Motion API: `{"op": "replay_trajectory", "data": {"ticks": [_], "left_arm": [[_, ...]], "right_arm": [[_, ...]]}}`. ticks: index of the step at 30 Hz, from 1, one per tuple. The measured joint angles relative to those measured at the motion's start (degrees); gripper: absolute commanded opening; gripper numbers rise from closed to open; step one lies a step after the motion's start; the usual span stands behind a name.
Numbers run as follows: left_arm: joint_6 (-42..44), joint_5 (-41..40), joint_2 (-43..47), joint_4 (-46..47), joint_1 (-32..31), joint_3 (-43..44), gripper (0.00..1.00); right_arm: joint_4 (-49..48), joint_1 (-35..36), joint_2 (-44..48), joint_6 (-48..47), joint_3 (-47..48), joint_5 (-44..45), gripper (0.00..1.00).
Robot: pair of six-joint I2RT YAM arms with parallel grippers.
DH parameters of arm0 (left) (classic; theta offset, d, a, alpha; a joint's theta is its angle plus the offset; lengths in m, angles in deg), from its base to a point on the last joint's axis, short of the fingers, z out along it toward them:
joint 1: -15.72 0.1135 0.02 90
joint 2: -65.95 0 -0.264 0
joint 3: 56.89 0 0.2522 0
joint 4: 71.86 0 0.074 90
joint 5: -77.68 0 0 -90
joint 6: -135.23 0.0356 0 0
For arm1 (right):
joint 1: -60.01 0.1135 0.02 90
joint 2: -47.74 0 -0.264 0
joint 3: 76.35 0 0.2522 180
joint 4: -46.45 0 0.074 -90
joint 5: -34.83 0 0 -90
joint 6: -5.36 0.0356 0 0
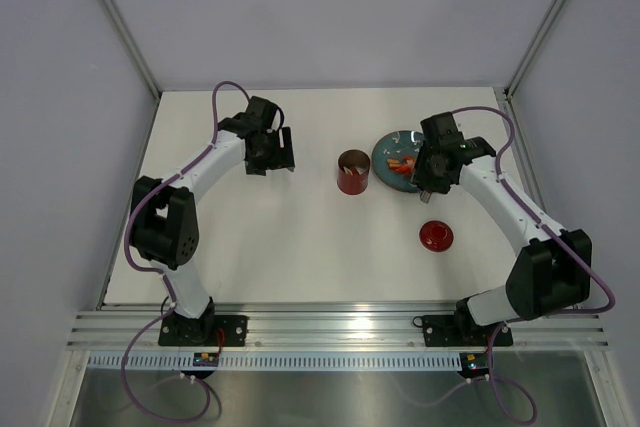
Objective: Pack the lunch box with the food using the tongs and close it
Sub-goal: Pick up the fake food from the plate.
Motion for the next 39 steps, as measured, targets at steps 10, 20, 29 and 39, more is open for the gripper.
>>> {"op": "replay_trajectory", "data": {"ticks": [10, 20, 29, 39], "left_arm": [[0.0, 0.0, 0.0, 0.0, 0.0, 0.0, 0.77], [0.0, 0.0, 0.0, 0.0, 0.0, 0.0, 0.77], [0.0, 0.0, 0.0, 0.0, 0.0, 0.0, 0.77], [0.0, 0.0, 0.0, 0.0, 0.0, 0.0, 0.77]], "right_arm": [[-1.8, 0.0, -2.3, 0.3, 0.0, -0.2, 0.48], [-4.1, 0.0, -5.2, 0.0, 0.0, -0.5, 0.39], [-4.2, 0.0, -5.7, -0.3, 0.0, -1.0, 0.19], [-1.6, 0.0, -1.5, -0.3, 1.8, -1.2, 0.0]]}}
